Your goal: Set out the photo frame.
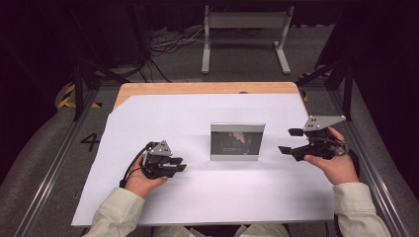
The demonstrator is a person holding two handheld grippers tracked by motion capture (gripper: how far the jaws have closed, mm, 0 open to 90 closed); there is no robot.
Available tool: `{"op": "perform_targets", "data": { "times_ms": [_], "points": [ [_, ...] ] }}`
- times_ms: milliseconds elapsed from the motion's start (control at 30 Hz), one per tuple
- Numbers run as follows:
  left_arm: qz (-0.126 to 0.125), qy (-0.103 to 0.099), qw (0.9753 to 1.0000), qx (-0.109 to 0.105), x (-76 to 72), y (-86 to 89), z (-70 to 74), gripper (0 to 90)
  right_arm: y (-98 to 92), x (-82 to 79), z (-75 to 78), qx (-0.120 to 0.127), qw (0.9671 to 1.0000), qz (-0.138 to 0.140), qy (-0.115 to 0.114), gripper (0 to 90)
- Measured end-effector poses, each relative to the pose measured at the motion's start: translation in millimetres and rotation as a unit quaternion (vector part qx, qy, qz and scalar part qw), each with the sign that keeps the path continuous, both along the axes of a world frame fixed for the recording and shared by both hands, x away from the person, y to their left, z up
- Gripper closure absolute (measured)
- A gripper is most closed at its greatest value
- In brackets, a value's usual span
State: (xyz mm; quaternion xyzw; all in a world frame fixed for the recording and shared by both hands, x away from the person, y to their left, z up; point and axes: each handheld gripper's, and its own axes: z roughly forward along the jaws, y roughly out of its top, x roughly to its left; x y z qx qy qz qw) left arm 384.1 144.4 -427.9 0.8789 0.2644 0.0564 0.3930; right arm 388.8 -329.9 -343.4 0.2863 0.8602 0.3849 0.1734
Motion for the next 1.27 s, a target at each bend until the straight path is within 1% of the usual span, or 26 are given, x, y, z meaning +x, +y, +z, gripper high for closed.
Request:
{"op": "perform_targets", "data": {
  "times_ms": [33, 67, 133, 267, 467, 600, 700, 767, 833, 900, 967, 1033, 1100, 1267],
  "points": [
    [0.002, 0.000, 1.0000, -0.001, 0.2, 0.8, -0.2, 68.4, -0.3, -0.6, -3.2, 0.002, 1.0000, -0.002, 0.001, 25.1],
    [0.002, 0.000, 1.0000, -0.001, 0.2, 0.8, -0.2, 68.4, -0.3, -0.6, -3.2, 0.002, 1.0000, -0.002, 0.001, 25.1],
    [0.006, -0.003, 1.0000, 0.000, 0.9, 2.4, -0.4, 68.4, -1.7, -2.1, -10.6, 0.006, 1.0000, -0.008, 0.001, 25.1],
    [0.018, -0.001, 0.9998, -0.002, 1.7, 4.4, -1.3, 68.3, -5.7, -4.4, -20.9, 0.016, 0.9997, -0.020, 0.007, 24.7],
    [0.022, -0.001, 0.9997, -0.003, 3.2, 6.4, -2.1, 67.8, -10.5, -6.9, -38.6, 0.033, 0.9985, -0.041, 0.013, 24.7],
    [0.024, 0.001, 0.9997, -0.003, 4.0, 6.9, -3.3, 67.1, -11.2, -6.9, -49.6, 0.026, 0.9984, -0.046, 0.020, 24.7],
    [0.024, 0.002, 0.9997, -0.002, 4.2, 7.3, -3.6, 66.9, -11.8, -7.7, -55.5, 0.032, 0.9980, -0.051, 0.017, 25.1],
    [0.025, 0.003, 0.9997, -0.002, 4.5, 7.8, -4.0, 66.9, -11.6, -7.8, -60.3, 0.030, 0.9981, -0.050, 0.018, 26.1],
    [0.026, 0.001, 0.9997, 0.000, 4.9, 8.2, -4.3, 66.9, -12.2, -8.3, -66.0, 0.034, 0.9978, -0.054, 0.017, 27.0],
    [0.027, 0.001, 0.9996, -0.001, 5.2, 8.6, -4.8, 66.8, -13.1, -8.2, -71.9, 0.039, 0.9972, -0.060, 0.020, 27.1],
    [0.028, 0.001, 0.9996, -0.001, 5.2, 8.9, -4.6, 66.8, -12.9, -8.2, -77.7, 0.036, 0.9971, -0.062, 0.025, 27.0],
    [0.028, 0.001, 0.9996, -0.001, 5.4, 9.0, -4.5, 66.7, -11.9, -8.2, -81.6, 0.030, 0.9973, -0.060, 0.032, 27.0],
    [0.029, 0.001, 0.9996, -0.003, 5.5, 9.0, -4.8, 66.5, -11.0, -8.3, -83.0, 0.026, 0.9974, -0.059, 0.032, 26.9],
    [0.031, 0.002, 0.9995, -0.003, 6.4, 9.7, -5.9, 64.4, -10.4, -8.7, -81.5, 0.030, 0.9973, -0.059, 0.031, 26.3]
  ]
}}
